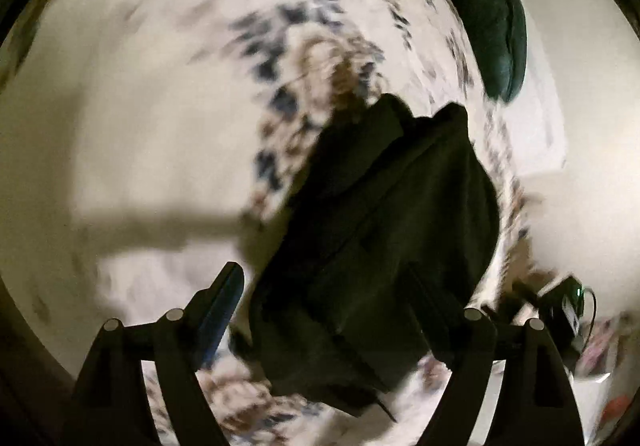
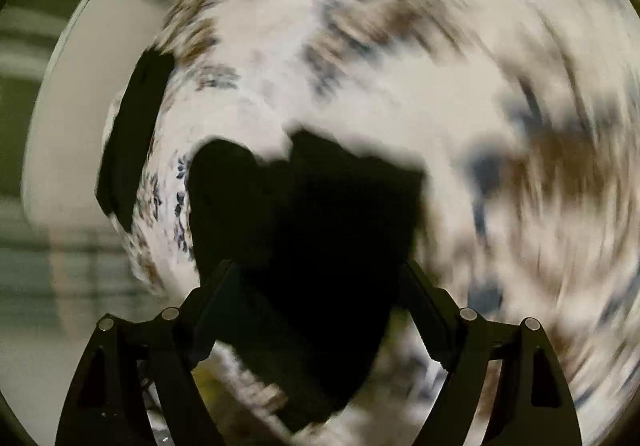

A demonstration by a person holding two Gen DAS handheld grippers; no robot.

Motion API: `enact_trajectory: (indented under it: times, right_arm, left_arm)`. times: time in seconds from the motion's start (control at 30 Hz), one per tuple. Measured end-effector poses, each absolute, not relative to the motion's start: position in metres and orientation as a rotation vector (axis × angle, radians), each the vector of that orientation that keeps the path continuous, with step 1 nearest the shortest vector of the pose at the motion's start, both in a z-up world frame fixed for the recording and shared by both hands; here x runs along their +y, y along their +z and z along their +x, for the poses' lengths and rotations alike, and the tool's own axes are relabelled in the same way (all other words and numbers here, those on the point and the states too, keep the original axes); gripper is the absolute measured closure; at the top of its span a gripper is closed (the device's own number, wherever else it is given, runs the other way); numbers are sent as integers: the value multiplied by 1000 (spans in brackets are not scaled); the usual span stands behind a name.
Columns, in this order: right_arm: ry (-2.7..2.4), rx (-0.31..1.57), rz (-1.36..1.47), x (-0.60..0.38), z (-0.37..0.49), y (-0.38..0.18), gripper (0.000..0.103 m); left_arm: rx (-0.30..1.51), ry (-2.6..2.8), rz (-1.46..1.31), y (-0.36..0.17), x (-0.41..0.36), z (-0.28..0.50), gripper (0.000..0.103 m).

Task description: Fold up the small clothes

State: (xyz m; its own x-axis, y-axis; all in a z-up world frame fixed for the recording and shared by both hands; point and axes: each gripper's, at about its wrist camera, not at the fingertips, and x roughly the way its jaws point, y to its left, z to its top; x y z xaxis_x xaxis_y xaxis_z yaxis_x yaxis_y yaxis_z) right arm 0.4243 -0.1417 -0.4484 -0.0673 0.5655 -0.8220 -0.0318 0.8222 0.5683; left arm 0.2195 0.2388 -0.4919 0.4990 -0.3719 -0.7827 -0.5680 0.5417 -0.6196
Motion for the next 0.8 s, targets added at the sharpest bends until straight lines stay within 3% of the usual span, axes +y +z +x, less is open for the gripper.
enact_trajectory:
  times: [0.23, 0.33, 0.37, 0.4, 0.43, 0.5, 0.6, 0.73, 0.8]
  right_arm:
    - [427, 1591, 700, -148, 357, -521, 19]
    - [425, 1586, 712, -134, 350, -536, 19]
    - [437, 1574, 749, -130, 349, -539, 21]
    - [432, 1563, 755, -126, 348, -540, 34]
    - [423, 1557, 737, -122, 349, -539, 41]
    - [419, 1535, 681, -116, 349, -532, 45]
    - [419, 1536, 659, -116, 351, -528, 46]
    - [404, 1579, 607, -116, 352, -529, 46]
    - [405, 1577, 599, -115, 350, -524, 46]
  left_arm:
    - [1298, -46, -777, -527, 206, 308, 22]
    - [1286, -175, -733, -535, 181, 325, 21]
    - [1267, -245, -739, -533, 174, 327, 23]
    - [1247, -324, -748, -529, 166, 328, 28]
    - [1213, -432, -767, -521, 159, 326, 43]
    - [1120, -581, -909, -513, 164, 318, 47]
    - [1058, -643, -1174, -543, 196, 306, 47]
    - [1197, -488, -1264, -587, 244, 289, 47]
    - [1215, -470, -1206, -567, 259, 282, 36]
